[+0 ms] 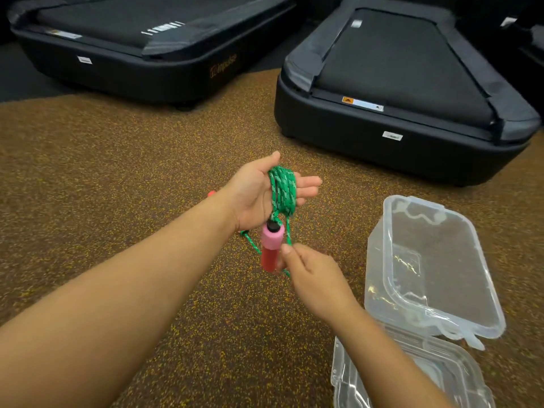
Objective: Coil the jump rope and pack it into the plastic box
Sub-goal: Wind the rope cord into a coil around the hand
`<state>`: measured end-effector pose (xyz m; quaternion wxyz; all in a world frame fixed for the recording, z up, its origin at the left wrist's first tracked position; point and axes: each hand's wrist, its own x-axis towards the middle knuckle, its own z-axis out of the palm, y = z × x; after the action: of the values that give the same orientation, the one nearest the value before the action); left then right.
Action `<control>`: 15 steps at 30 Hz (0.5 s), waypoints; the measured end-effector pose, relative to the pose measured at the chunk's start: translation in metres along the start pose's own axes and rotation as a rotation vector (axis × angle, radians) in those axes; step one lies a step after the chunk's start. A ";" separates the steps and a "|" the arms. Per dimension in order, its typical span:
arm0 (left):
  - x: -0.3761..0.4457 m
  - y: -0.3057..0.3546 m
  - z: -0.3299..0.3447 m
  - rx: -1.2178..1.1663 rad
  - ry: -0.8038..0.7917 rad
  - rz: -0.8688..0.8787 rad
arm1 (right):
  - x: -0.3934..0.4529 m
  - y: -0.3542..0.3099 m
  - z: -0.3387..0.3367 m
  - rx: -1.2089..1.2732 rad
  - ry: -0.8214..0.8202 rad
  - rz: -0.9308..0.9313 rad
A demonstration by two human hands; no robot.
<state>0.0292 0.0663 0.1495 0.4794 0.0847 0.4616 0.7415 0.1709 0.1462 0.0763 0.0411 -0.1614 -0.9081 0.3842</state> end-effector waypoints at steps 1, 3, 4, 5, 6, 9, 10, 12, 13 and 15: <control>0.000 -0.001 0.001 0.036 -0.003 -0.007 | -0.002 -0.006 -0.002 -0.065 -0.023 -0.053; -0.001 -0.005 0.003 0.173 0.001 -0.028 | -0.005 -0.019 -0.006 -0.135 -0.031 -0.154; 0.000 -0.008 0.003 0.256 0.003 -0.041 | -0.005 -0.025 -0.008 -0.137 -0.033 -0.186; 0.000 -0.011 0.002 0.341 0.002 -0.061 | -0.005 -0.029 -0.012 -0.113 -0.037 -0.201; 0.001 -0.014 0.000 0.416 -0.006 -0.089 | -0.004 -0.033 -0.016 -0.080 -0.042 -0.204; 0.001 -0.017 -0.005 0.533 -0.026 -0.160 | 0.000 -0.037 -0.028 -0.003 -0.035 -0.188; 0.001 -0.018 -0.006 0.544 -0.009 -0.156 | 0.000 -0.037 -0.033 0.042 -0.041 -0.171; 0.002 -0.018 -0.008 0.579 0.024 -0.123 | 0.002 -0.034 -0.043 0.158 -0.061 -0.112; 0.003 -0.019 -0.010 0.626 0.026 -0.110 | 0.003 -0.034 -0.047 0.205 -0.068 -0.085; 0.001 -0.019 -0.012 0.767 -0.024 -0.113 | 0.005 -0.031 -0.056 0.275 -0.057 -0.060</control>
<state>0.0335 0.0623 0.1281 0.4585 0.2412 0.7036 0.4864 0.1689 0.1660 0.1373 0.0483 -0.1160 -0.8520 0.5082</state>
